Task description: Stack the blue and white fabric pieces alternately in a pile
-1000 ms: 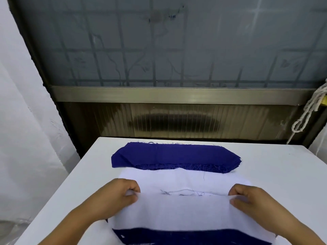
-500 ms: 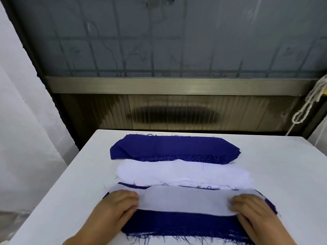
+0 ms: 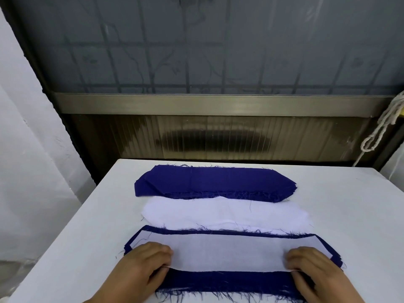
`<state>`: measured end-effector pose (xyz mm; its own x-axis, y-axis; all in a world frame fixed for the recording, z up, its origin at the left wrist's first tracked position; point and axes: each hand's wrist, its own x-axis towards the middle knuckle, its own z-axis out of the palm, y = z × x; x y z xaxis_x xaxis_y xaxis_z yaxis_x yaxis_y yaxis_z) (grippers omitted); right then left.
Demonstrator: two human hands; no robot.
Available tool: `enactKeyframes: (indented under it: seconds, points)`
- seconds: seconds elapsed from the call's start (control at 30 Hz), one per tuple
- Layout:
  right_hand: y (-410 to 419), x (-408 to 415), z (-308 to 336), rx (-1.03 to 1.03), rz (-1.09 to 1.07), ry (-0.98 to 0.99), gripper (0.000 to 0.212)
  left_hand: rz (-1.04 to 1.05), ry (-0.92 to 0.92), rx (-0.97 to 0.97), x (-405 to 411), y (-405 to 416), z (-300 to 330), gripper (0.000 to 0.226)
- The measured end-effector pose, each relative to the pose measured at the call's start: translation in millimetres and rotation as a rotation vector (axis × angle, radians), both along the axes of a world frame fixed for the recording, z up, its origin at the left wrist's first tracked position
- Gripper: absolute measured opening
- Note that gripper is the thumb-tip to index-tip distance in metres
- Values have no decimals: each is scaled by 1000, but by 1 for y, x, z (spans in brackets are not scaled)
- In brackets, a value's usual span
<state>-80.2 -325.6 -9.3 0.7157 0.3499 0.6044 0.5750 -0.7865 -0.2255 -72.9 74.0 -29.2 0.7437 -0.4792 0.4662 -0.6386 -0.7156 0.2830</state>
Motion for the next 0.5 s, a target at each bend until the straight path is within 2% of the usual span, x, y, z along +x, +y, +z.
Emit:
enactKeyframes:
  seconds: [0.1, 0.2, 0.3, 0.37, 0.43, 0.5]
  points:
    - [-2, -2, 10, 0, -12, 133, 23, 8, 76, 39, 1, 1, 7, 15]
    - [-1, 2, 17, 5, -46, 261, 18, 44, 146, 40, 9, -4, 16, 19]
    - [13, 15, 13, -29, -67, 284, 13, 91, 115, 19, 25, -23, 20, 22]
    - [25, 23, 12, -77, -64, 367, 9, 128, 134, 2, 33, -36, 19, 19]
    - [28, 26, 10, -113, -95, 451, 12, 159, 144, 37, 37, -41, 13, 15]
    - [26, 27, 12, -120, -138, 445, 12, 193, 144, 71, 37, -36, 8, 20]
